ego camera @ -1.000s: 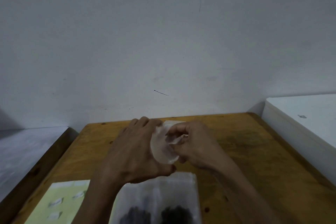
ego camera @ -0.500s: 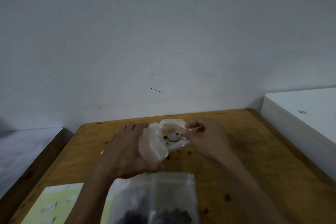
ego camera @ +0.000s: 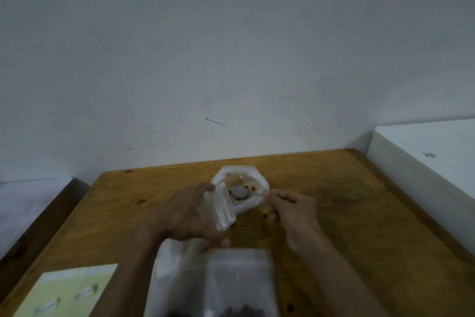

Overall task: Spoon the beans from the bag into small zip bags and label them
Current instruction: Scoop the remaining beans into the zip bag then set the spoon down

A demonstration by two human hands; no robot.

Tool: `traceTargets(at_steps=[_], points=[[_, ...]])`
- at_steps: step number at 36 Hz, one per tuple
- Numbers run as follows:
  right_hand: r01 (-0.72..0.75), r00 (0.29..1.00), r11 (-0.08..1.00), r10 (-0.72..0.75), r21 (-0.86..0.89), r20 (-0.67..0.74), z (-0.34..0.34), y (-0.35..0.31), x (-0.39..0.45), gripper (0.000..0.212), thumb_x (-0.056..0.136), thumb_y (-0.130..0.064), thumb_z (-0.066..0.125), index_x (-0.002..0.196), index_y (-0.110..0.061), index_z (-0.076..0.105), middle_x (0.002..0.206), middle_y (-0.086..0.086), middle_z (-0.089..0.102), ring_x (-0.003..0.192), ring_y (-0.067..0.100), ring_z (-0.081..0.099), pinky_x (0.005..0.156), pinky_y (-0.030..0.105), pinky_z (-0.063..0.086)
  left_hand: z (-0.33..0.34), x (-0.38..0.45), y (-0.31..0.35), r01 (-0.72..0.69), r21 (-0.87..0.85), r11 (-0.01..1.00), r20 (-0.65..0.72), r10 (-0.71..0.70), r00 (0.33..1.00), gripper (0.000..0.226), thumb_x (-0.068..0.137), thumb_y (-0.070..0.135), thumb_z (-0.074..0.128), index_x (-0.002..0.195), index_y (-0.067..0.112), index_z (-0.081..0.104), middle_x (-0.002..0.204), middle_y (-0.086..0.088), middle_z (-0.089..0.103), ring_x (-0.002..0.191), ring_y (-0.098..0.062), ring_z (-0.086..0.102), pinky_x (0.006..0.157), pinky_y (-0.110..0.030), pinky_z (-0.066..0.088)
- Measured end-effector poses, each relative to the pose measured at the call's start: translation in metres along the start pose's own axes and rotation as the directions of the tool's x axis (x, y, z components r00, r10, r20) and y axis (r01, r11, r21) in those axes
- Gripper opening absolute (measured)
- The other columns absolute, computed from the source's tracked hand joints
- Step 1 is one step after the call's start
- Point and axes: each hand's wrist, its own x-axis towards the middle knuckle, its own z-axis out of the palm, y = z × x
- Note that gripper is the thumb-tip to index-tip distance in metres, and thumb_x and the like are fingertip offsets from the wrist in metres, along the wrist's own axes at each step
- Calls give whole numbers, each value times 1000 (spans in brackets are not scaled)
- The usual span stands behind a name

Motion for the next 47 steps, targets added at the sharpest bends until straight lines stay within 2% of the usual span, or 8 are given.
traceTargets(at_steps=[5,8,12,16,20,28,41,47], points=[[123,992,992,-122,36,-11,21,7,-5,15,86,-18,76,97,-27,73,84,1,73,69,13,63,66,26,54,4,5,-3,17,-60,998,1,-17,1000,118,54,54,92,150,27,28,136,11,41,114,-11,42,85,-24,41],[342,937,920,-350,-191,-13,24,17,-3,16,95,-25,66,108,-29,74,84,-3,72,74,11,66,70,33,61,5,4,-6,15,-77,997,-15,-17,1000,119,53,54,91,150,26,28,139,10,40,115,-11,41,85,-23,41],[714,618,472,-772,-517,149,18,24,-6,24,101,-26,56,115,-17,73,89,-5,61,74,-3,53,65,6,42,6,1,-8,16,-100,995,-24,-18,1000,118,53,53,92,150,26,29,134,12,40,114,-11,42,82,-22,41],[751,429,141,-847,-645,314,6,37,-2,23,98,-13,61,119,-9,69,94,2,63,72,7,55,58,17,49,6,0,-7,9,-96,995,-28,-11,1000,118,55,53,91,151,26,28,143,8,40,113,-9,39,85,-23,39],[685,446,69,-827,-725,342,3,48,2,25,89,-3,71,114,-5,71,90,7,67,69,16,61,58,16,44,7,1,-7,1,-97,995,-32,-4,999,119,54,54,91,150,27,28,144,8,40,113,-9,40,86,-24,40],[720,488,225,-837,-657,248,12,45,-6,31,101,-23,46,107,-6,72,83,2,65,64,4,53,55,10,40,9,1,-11,-6,-107,994,-49,1,999,119,53,54,92,150,28,28,135,13,39,112,-9,41,80,-21,41],[646,474,14,-791,-763,387,14,47,-12,29,73,-2,81,101,-4,74,84,9,70,68,17,67,56,18,52,12,1,-7,-25,-124,992,-55,19,998,120,52,53,93,150,28,28,145,10,37,113,-8,38,88,-23,41],[675,451,25,-805,-737,386,14,46,-15,22,94,-10,55,105,-4,73,86,7,70,70,17,67,58,20,54,12,0,-7,-40,-100,994,-66,33,997,121,51,55,92,151,27,28,145,10,37,114,-7,37,93,-24,41]])
